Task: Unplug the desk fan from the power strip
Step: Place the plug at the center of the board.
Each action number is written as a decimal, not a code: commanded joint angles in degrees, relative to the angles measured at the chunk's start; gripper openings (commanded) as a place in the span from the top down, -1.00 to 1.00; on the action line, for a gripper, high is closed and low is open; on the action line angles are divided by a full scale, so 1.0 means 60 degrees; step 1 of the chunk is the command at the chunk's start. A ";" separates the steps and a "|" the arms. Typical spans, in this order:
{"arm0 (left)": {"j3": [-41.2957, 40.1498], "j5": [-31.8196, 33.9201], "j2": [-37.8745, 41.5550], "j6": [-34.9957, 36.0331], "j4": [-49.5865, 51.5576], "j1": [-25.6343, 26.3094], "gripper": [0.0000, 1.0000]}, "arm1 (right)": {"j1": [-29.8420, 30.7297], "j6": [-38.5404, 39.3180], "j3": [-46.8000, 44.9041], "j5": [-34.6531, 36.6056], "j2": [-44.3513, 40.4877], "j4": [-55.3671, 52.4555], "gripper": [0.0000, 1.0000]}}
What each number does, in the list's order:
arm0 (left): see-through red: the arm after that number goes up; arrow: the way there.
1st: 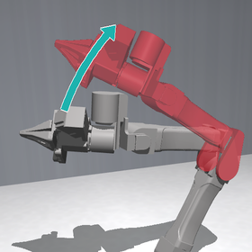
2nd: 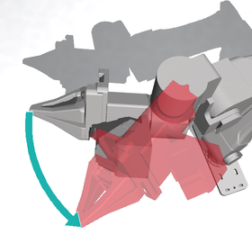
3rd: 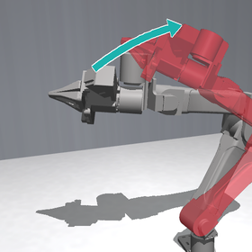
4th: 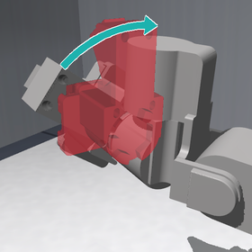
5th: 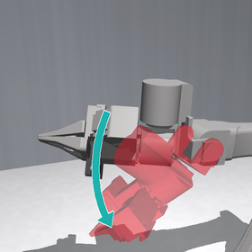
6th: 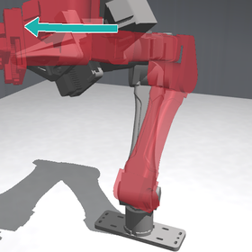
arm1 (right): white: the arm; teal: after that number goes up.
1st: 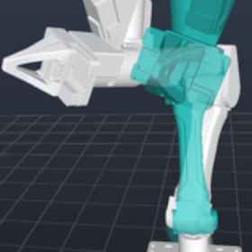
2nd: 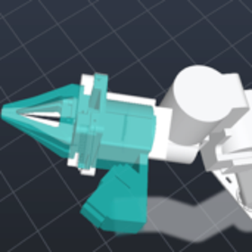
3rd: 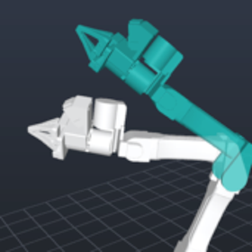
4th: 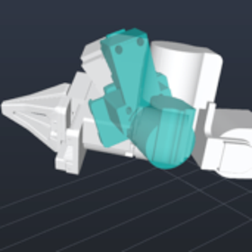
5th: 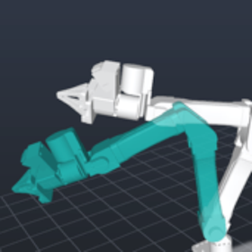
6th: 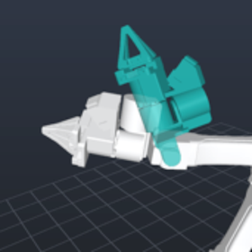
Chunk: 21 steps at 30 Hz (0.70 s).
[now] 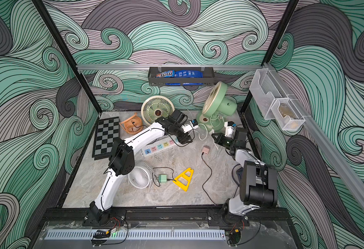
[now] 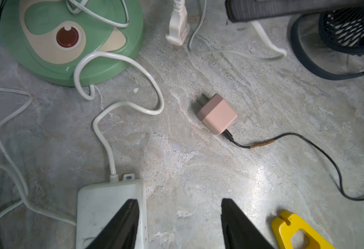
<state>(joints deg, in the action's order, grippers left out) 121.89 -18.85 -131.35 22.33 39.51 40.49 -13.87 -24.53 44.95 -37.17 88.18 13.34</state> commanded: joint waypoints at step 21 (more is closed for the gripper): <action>-0.3641 -0.0752 0.3485 -0.0345 -0.0154 -0.2567 -0.44 | -0.0655 -0.0441 0.2176 0.1185 0.3488 -0.0414 0.94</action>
<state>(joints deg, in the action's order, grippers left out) 100.95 -21.54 -113.25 20.86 38.87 27.03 -17.91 -27.42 56.77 -31.24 107.94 12.43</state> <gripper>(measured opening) 0.715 0.077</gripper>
